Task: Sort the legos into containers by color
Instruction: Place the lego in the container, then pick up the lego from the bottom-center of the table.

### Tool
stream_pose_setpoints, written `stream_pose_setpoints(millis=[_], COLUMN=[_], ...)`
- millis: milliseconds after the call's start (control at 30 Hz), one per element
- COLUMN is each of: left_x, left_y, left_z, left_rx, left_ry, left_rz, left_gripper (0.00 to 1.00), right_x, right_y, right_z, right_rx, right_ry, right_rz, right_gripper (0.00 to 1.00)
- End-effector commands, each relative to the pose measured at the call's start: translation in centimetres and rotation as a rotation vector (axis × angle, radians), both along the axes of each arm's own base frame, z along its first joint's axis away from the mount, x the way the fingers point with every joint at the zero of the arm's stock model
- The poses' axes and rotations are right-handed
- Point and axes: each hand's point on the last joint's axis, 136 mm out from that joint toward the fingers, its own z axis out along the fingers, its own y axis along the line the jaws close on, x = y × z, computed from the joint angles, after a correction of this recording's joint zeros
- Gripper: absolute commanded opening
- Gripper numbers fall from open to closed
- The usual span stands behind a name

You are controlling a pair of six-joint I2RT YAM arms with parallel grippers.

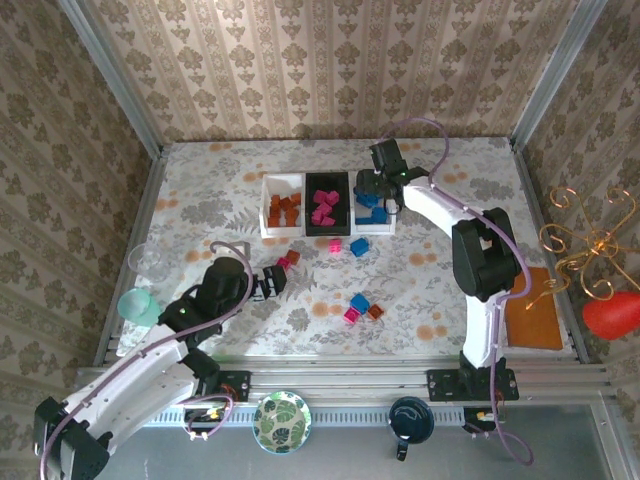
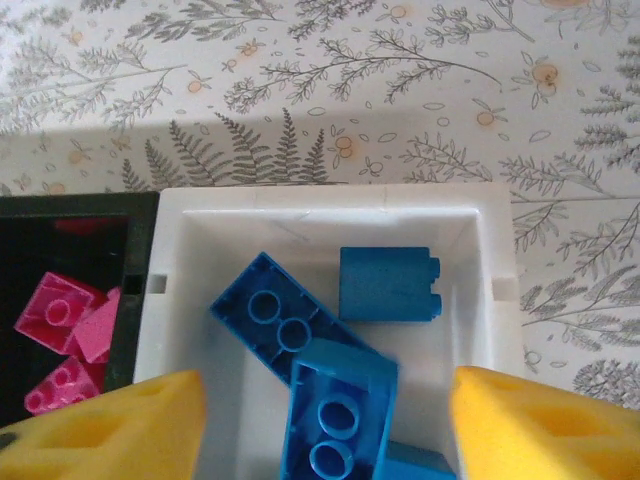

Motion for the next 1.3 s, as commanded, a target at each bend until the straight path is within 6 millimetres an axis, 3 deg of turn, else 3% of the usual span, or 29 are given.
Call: stream_pose_setpoints(millis=[0, 133, 233, 467, 567, 700, 833, 1267], left_x=[-0.2, 0.0, 0.1, 0.2, 0.4, 0.6, 0.6, 0.3], left_y=[-0.1, -0.2, -0.3, -0.4, -0.5, -0.6, -0.6, -0.2], left_z=[-0.5, -0.7, -0.9, -1.8, -2.2, -2.7, -3.4, -4.2], left_rx=[-0.014, -0.017, -0.015, -0.024, -0.026, -0.033, -0.039, -0.038], left_ry=[0.025, 0.028, 0.028, 0.035, 0.044, 0.056, 0.074, 0.097], left_rz=[0.003, 0.001, 0.001, 0.000, 0.000, 0.001, 0.004, 0.012], left_gripper=[1.00, 1.00, 1.00, 1.00, 1.00, 1.00, 1.00, 1.00], right_x=[-0.8, -3.8, -8.2, -19.9, -23.9, -27.8, -29.3, -29.6], right_y=[0.6, 1.3, 2.0, 3.6, 4.4, 6.0, 6.9, 7.9], right_z=[2.1, 3.4, 2.8, -2.1, -4.1, -6.1, -7.6, -9.3], right_rx=[0.020, 0.040, 0.057, 0.017, 0.013, -0.032, -0.109, -0.116], right_ry=[-0.005, -0.023, 0.004, 0.134, 0.186, 0.256, 0.287, 0.327], right_rz=[0.021, 0.057, 0.097, 0.225, 0.282, 0.413, 0.489, 0.531], right_gripper=[0.74, 0.79, 0.80, 0.81, 0.78, 0.76, 0.73, 0.56])
